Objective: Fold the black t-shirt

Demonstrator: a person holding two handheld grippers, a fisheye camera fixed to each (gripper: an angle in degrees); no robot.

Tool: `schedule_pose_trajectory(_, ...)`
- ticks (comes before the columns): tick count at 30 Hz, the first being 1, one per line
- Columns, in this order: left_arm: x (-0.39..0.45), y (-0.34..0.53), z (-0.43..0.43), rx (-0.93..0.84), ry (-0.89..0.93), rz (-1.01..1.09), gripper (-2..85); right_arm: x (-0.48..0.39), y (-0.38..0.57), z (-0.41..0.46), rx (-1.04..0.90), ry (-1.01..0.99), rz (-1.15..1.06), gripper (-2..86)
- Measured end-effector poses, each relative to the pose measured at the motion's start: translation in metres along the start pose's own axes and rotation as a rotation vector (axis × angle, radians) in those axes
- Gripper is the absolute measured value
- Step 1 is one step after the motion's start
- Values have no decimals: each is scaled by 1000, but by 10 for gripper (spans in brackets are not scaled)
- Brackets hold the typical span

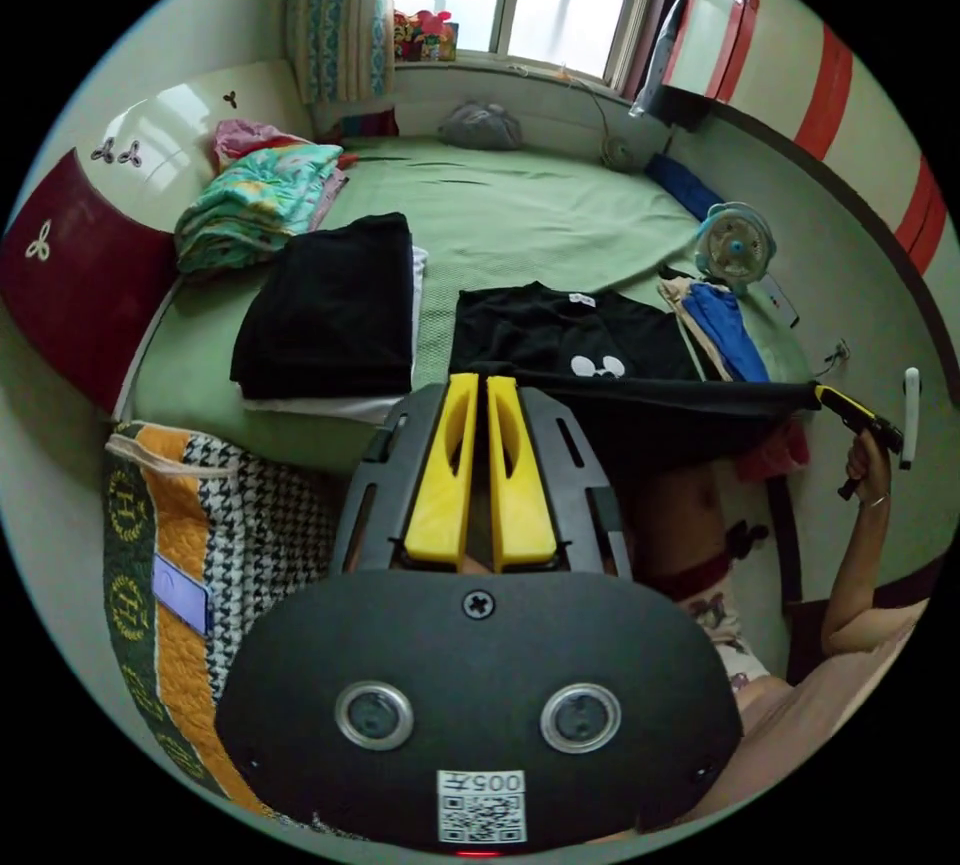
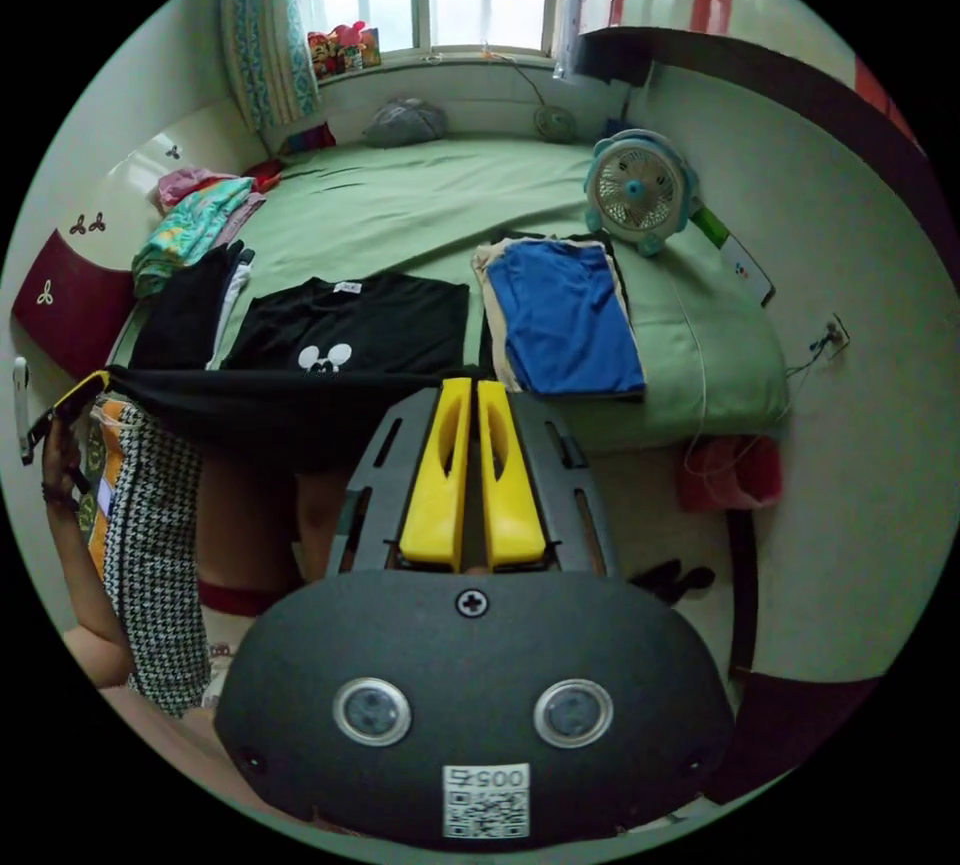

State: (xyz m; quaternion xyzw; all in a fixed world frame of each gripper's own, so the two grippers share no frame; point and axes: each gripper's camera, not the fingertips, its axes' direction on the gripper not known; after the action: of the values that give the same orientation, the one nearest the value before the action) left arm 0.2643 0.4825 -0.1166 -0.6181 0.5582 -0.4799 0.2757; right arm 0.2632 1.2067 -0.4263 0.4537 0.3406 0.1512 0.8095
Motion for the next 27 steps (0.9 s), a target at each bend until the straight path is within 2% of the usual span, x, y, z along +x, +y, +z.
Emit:
schedule_pose_trajectory(7, -4, -126, 126, -113, -44, 11, 15, -15, -131, 108, -98, 52, -30, -16)
schedule_pose_trajectory(12, -1, -215, 243, -276, -61, 12, 30, -24, -210, 204, -243, 52, 9, 0)
schedule_pose_trajectory(15, -7, -242, 276, -240, -98, -60, 17, -25, -235, 233, -209, 38, 56, 9)
schedule_pose_trajectory(20, -2, -249, 297, -168, -42, -27, 31, -27, -235, 234, -133, -91, 12, 34)
schedule_pose_trajectory(27, 18, -198, 354, -257, -23, -7, 57, -25, -173, 235, -156, -156, -79, 73)
